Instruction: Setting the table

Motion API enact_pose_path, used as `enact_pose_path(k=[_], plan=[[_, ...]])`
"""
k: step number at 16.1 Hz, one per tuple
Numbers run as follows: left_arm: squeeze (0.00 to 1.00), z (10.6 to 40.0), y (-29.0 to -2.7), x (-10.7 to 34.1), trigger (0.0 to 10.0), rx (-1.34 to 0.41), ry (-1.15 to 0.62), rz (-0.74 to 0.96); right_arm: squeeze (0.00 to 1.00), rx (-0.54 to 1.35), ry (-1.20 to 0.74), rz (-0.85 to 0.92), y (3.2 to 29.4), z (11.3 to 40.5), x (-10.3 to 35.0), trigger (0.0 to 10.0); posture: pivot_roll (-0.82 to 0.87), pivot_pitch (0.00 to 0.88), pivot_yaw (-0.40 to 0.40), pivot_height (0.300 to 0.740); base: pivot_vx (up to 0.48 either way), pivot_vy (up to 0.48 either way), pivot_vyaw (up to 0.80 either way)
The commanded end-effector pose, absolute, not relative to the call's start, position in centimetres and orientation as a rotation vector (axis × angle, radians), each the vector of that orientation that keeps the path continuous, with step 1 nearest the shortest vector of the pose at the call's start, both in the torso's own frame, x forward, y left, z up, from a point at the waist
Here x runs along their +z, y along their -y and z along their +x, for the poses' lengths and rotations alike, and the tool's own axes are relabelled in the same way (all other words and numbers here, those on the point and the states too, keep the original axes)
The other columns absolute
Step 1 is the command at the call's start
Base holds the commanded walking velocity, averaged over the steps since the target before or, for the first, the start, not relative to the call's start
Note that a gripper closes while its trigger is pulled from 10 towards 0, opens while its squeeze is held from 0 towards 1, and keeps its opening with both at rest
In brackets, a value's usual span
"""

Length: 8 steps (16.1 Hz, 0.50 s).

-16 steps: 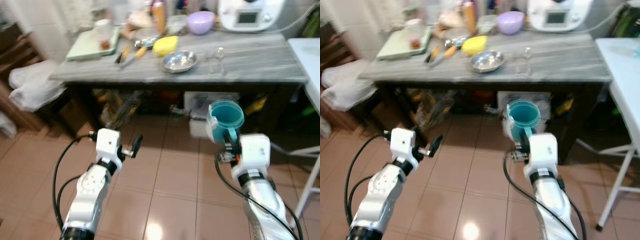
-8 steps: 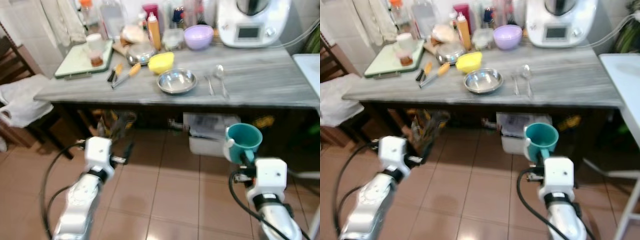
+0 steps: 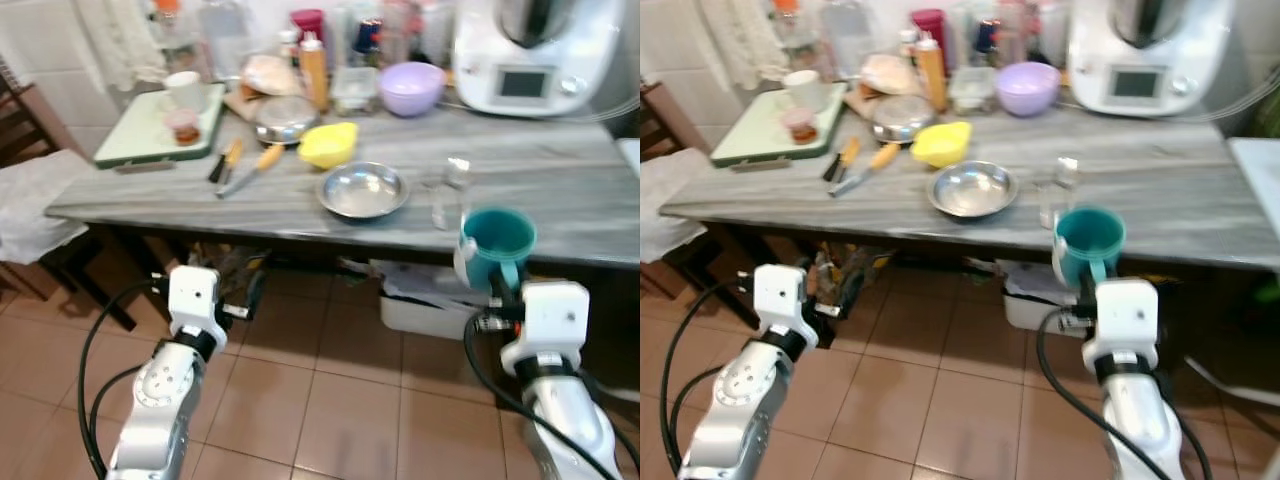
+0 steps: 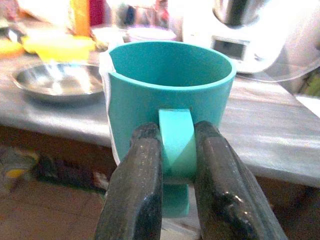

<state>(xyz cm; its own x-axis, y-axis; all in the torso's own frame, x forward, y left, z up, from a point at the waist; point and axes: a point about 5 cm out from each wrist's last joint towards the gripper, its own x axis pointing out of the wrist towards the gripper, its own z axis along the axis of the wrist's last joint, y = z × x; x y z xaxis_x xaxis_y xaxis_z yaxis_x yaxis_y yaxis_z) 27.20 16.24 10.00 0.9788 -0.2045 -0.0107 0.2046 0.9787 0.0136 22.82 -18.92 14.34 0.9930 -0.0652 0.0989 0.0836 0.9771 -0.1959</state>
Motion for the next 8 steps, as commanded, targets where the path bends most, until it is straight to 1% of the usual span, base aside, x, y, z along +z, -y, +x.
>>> enact_pose_path(k=[1, 3, 5, 8], plan=[[0.00, 27.2, -16.8, 10.3, 10.0, -0.186, -0.009, 0.022, 0.00, -0.097, 0.138, -0.218, 18.9, 23.0, 15.5, 10.0, -0.17, 0.081, 0.096, 0.740, 0.240, 0.000, 0.00], [0.00, 27.5, -16.1, 10.9, 10.0, -0.206, 0.004, 0.017, 0.00, -0.132, 0.182, -0.243, 19.3, 23.4, 16.9, 10.0, -0.17, 0.081, 0.100, 0.740, 0.000, 0.000, 0.00], [0.00, 27.6, -15.6, 11.2, 10.0, -0.224, 0.015, 0.015, 0.00, -0.148, 0.193, -0.249, 19.4, 23.4, 17.3, 10.0, -0.18, 0.082, 0.103, 0.740, 0.000, 0.000, 0.00], [0.00, 27.8, -15.1, 11.7, 10.0, -0.255, 0.031, 0.002, 0.00, -0.169, 0.197, -0.264, 19.4, 23.3, 17.5, 10.0, -0.18, 0.083, 0.106, 0.740, 0.286, 0.000, 0.00]])
